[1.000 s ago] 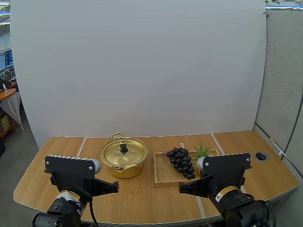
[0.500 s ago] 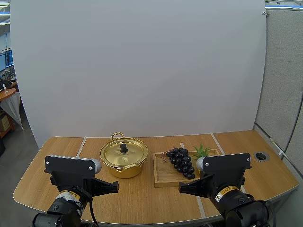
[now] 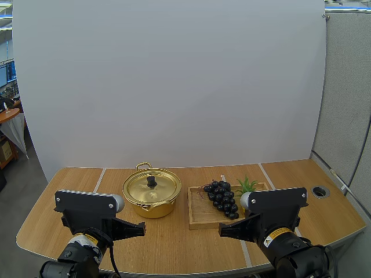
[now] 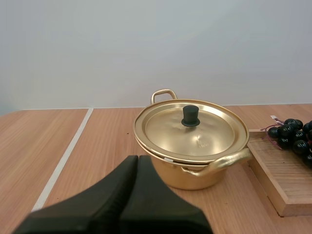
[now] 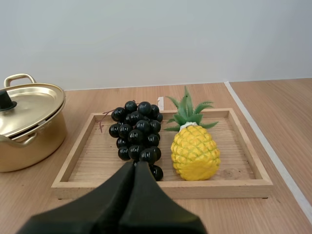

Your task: Open the pot, put the pineapple inside, and close it

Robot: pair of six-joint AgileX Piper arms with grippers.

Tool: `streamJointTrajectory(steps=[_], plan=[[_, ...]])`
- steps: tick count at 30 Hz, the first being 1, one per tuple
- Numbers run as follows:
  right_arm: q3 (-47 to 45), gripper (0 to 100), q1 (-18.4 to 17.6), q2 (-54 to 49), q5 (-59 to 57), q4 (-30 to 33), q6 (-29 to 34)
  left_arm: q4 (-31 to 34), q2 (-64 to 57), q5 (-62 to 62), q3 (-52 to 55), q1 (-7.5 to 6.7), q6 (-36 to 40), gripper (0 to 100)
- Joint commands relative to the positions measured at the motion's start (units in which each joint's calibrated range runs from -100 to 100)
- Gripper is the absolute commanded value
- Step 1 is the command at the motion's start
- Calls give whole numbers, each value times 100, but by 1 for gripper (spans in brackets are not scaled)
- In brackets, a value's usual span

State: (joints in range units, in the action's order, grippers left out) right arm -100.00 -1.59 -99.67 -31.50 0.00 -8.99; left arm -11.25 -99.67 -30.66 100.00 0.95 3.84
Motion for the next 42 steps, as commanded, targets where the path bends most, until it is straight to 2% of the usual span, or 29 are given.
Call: streamJointTrajectory(steps=[1,42], plan=[[0,0,23,-33,26,0,-30,4,-33,135,0,10,58,0],[0,0,23,-33,26,0,-30,-79,-33,133,0,10,107,0]])
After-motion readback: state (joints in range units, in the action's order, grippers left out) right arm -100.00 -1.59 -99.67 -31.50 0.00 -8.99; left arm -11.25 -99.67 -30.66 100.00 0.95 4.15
